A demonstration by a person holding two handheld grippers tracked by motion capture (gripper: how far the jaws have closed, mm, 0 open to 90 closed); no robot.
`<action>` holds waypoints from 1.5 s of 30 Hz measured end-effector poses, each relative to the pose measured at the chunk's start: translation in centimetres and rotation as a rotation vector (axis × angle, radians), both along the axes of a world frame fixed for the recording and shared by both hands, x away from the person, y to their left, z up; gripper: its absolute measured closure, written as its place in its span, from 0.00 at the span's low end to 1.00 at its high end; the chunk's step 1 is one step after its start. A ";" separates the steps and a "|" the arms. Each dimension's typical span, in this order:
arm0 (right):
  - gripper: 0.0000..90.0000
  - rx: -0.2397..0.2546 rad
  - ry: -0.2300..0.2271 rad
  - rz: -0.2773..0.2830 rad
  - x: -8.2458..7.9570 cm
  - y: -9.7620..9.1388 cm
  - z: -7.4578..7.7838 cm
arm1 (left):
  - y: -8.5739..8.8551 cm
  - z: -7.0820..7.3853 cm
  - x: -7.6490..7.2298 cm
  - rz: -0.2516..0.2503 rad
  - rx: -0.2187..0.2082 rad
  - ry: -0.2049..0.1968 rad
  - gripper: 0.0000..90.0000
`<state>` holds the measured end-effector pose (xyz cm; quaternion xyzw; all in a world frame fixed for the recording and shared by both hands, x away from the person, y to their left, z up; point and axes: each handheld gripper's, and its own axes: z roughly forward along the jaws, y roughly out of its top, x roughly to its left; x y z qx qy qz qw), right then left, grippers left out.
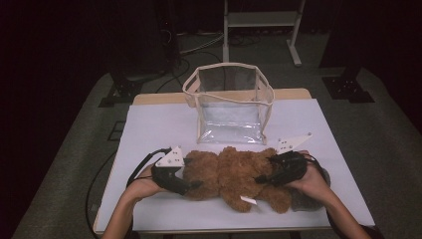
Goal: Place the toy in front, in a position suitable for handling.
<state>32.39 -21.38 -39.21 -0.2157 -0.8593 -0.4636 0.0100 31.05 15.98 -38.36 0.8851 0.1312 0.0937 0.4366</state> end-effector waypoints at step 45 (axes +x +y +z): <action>0.41 -0.041 -0.078 0.062 7.7 1.1 9.6 | 5.2 1.6 -1.2 0.145 -0.032 -0.077 0.08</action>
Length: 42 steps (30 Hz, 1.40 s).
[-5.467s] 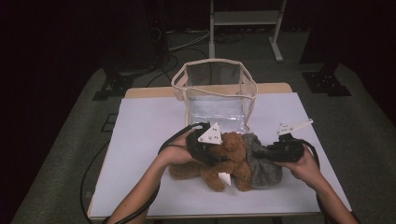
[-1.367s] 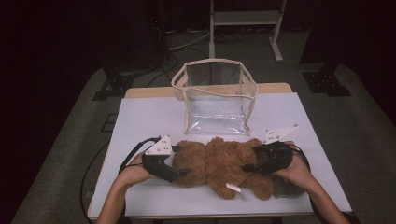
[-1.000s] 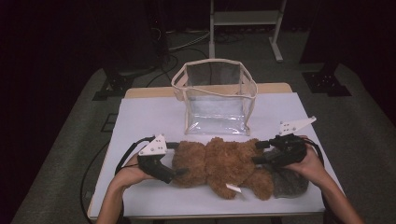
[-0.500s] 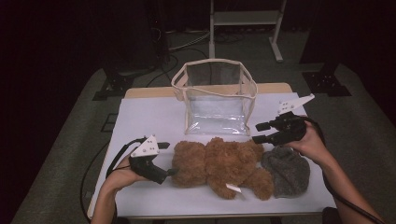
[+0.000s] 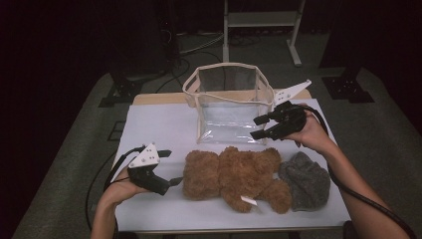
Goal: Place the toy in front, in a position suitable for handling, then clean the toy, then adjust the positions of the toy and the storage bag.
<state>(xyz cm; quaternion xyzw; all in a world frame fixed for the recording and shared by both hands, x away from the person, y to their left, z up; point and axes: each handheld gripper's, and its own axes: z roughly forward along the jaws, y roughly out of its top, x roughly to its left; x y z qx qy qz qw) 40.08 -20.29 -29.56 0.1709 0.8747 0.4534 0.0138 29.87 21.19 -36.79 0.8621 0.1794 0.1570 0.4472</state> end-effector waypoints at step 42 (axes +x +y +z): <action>0.41 -0.069 -0.044 0.109 2.5 5.6 3.6 | 1.0 -0.4 0.0 0.009 0.030 0.018 0.04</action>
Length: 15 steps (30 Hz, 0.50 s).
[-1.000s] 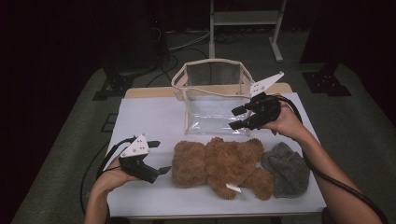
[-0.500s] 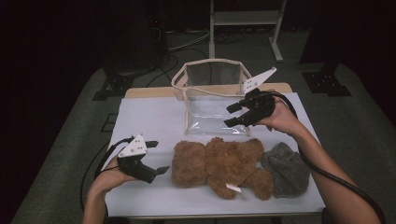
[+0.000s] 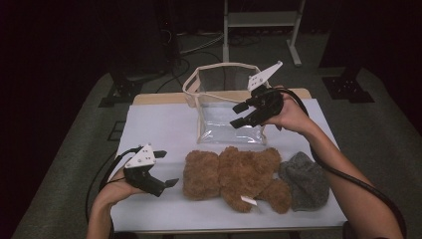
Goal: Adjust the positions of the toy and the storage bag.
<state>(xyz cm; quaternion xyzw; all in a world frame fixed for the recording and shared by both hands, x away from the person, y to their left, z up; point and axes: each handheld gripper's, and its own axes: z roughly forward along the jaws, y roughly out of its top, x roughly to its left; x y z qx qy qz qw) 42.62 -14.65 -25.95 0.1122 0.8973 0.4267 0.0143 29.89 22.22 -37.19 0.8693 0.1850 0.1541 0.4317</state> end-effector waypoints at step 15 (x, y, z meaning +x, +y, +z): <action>0.42 -0.057 -0.011 0.005 3.1 2.0 2.3 | 0.5 0.0 -0.2 0.016 -0.010 -0.001 0.03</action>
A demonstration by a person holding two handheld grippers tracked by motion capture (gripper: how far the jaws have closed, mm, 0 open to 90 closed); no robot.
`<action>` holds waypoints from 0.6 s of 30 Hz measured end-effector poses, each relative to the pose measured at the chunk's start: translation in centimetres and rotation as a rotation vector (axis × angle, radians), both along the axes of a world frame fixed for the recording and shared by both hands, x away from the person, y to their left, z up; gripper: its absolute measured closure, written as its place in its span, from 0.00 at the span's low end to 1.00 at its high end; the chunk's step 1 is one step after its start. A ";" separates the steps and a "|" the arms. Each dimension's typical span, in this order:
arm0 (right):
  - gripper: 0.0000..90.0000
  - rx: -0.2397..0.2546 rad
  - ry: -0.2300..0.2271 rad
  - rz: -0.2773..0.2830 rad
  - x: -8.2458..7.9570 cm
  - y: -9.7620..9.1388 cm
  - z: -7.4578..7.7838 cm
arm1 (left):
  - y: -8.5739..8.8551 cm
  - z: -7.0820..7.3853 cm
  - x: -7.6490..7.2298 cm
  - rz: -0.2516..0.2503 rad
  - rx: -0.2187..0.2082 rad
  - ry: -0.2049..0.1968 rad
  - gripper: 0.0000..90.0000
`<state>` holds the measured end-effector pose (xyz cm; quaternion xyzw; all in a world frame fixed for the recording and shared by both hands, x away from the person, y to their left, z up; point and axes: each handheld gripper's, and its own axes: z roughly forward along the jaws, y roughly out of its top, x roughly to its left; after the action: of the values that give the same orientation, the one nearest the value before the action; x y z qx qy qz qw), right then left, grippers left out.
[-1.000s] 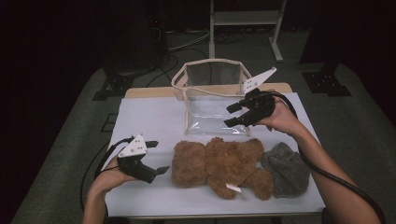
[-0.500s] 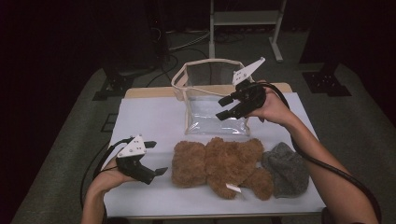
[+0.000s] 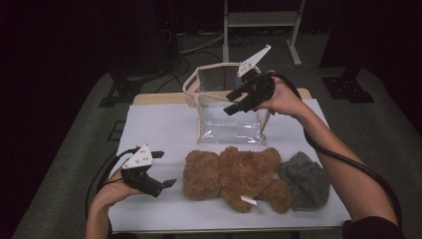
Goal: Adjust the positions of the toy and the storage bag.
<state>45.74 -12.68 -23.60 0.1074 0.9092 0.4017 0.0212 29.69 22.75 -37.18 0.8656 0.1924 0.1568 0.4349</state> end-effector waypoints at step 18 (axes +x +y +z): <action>0.47 -0.080 0.062 -0.051 4.9 0.8 -1.8 | 0.5 -0.1 -0.4 0.007 0.003 0.003 0.03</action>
<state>50.62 -11.87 -25.43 0.1419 0.9217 0.3611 0.0072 29.30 23.29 -37.28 0.8658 0.1958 0.1573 0.4328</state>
